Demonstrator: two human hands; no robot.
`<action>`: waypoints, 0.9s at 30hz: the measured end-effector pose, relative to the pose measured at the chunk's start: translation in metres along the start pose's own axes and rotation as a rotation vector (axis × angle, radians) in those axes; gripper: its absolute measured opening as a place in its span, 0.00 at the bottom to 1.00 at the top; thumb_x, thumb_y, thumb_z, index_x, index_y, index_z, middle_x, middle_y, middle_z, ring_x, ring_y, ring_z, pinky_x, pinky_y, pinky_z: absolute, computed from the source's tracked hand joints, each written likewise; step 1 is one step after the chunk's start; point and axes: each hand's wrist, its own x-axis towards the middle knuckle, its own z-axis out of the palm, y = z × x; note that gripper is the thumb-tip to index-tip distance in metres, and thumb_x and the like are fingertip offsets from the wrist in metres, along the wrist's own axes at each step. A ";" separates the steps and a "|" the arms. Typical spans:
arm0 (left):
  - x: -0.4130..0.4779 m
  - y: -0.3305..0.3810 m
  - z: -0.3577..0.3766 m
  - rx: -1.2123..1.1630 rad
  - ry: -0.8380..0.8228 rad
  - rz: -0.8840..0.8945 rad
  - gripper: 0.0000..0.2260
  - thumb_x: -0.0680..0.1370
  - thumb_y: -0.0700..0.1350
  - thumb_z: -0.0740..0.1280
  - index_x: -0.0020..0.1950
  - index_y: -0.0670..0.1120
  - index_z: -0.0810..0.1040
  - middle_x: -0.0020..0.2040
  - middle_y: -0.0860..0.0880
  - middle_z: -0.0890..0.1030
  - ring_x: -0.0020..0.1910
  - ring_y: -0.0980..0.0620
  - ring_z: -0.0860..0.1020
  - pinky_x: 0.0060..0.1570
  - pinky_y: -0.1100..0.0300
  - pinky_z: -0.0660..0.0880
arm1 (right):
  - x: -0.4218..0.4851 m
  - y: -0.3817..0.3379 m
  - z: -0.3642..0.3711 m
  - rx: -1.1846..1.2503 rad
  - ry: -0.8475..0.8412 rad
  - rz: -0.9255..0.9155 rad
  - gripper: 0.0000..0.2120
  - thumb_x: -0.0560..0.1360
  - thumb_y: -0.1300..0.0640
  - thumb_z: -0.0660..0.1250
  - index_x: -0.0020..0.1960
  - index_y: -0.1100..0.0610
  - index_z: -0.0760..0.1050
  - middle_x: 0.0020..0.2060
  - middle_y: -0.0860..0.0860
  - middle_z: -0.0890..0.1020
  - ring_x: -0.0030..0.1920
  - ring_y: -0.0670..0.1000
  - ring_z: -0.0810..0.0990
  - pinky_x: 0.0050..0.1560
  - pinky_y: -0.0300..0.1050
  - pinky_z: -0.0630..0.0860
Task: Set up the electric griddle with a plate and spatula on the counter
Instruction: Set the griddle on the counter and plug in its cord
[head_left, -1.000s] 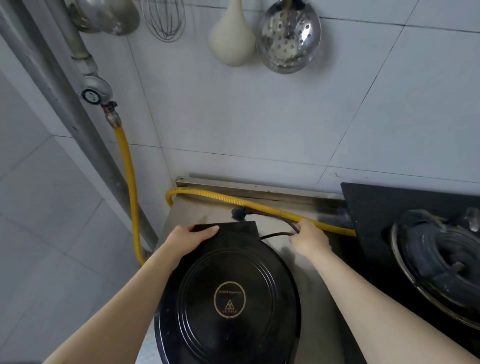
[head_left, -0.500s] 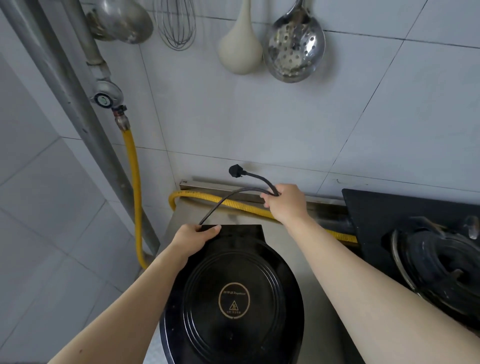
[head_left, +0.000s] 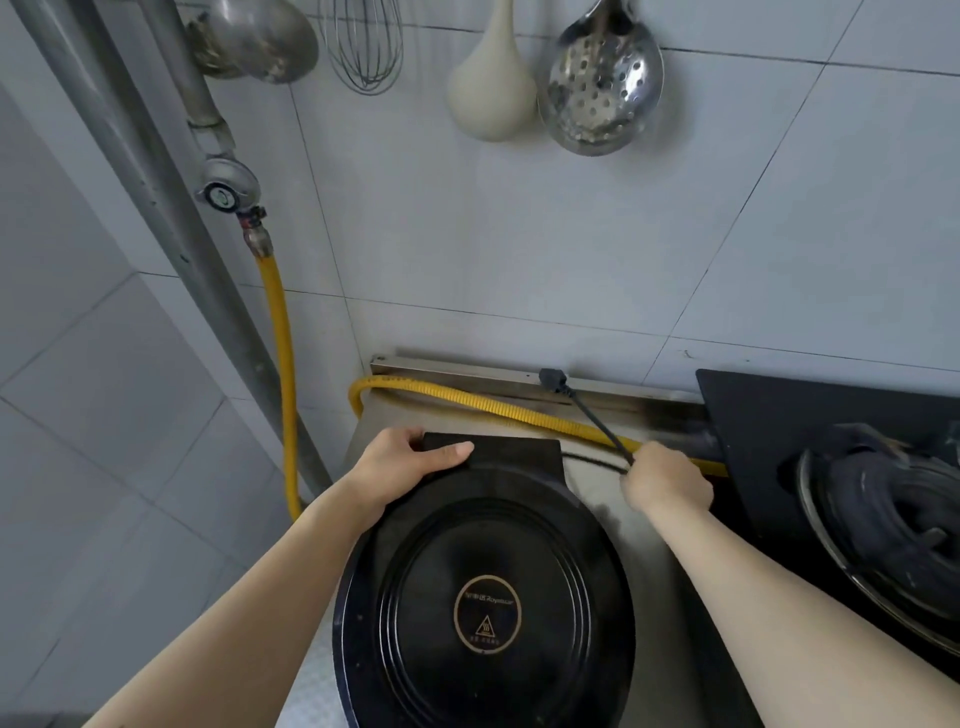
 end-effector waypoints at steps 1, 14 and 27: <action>-0.001 0.000 0.000 -0.006 -0.006 0.009 0.22 0.64 0.59 0.75 0.51 0.46 0.80 0.45 0.46 0.85 0.43 0.49 0.84 0.41 0.57 0.80 | -0.002 0.004 0.002 -0.076 -0.030 0.002 0.08 0.78 0.60 0.62 0.53 0.57 0.78 0.35 0.51 0.74 0.39 0.54 0.75 0.36 0.44 0.69; 0.031 -0.009 0.000 0.119 -0.095 -0.093 0.21 0.71 0.58 0.70 0.56 0.45 0.76 0.51 0.45 0.82 0.49 0.47 0.81 0.47 0.56 0.78 | -0.007 0.001 0.001 0.484 -0.006 -0.074 0.08 0.78 0.53 0.64 0.49 0.55 0.81 0.44 0.53 0.84 0.41 0.57 0.84 0.47 0.52 0.82; 0.024 0.025 0.011 0.267 0.160 0.056 0.27 0.76 0.55 0.66 0.70 0.44 0.67 0.67 0.45 0.73 0.65 0.45 0.72 0.59 0.53 0.69 | -0.017 -0.026 -0.051 0.924 0.128 -0.179 0.05 0.75 0.55 0.68 0.43 0.53 0.81 0.38 0.47 0.82 0.44 0.48 0.80 0.43 0.40 0.73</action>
